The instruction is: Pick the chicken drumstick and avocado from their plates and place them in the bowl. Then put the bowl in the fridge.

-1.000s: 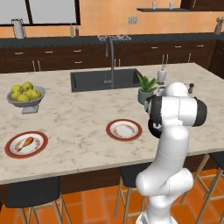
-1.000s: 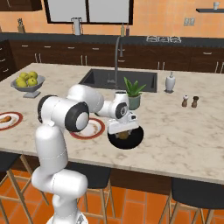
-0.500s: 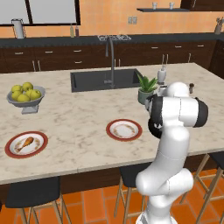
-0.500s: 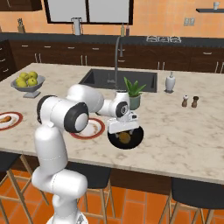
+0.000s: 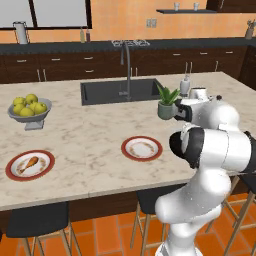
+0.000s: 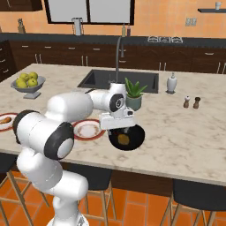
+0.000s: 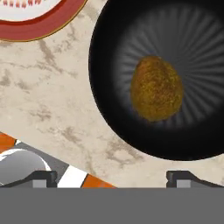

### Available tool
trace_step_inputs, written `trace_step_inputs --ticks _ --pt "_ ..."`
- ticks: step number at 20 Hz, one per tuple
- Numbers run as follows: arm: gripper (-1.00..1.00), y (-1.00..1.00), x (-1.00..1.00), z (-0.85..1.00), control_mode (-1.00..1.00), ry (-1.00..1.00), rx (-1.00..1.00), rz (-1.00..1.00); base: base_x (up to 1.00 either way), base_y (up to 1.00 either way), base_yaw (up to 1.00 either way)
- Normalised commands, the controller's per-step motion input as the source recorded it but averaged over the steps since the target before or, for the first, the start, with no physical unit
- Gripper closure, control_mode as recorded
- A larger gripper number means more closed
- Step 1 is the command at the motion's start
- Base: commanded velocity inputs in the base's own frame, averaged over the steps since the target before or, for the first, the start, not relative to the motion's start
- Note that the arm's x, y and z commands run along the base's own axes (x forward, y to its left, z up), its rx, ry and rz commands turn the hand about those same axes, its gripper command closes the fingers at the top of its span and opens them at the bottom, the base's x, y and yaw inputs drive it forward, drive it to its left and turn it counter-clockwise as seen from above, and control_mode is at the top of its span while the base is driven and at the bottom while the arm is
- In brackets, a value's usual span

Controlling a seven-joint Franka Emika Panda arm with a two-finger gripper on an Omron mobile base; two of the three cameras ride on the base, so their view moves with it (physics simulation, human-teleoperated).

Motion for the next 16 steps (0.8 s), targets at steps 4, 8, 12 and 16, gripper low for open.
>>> trace_step_inputs --ticks 4,8,12,16 --pt "-1.00 0.98 -0.98 0.10 -1.00 0.00 0.00 -0.31 0.00 0.00 0.00" --pt "-1.00 0.81 -0.70 0.00 -1.00 0.00 0.00 -0.38 0.00 0.00 0.00" --pt "-1.00 0.97 -0.37 0.00 -1.00 0.00 0.00 -0.41 0.00 0.00 0.00" --pt "-1.00 0.68 -0.45 0.00 -1.00 0.00 0.01 -0.28 0.00 0.00 0.00"
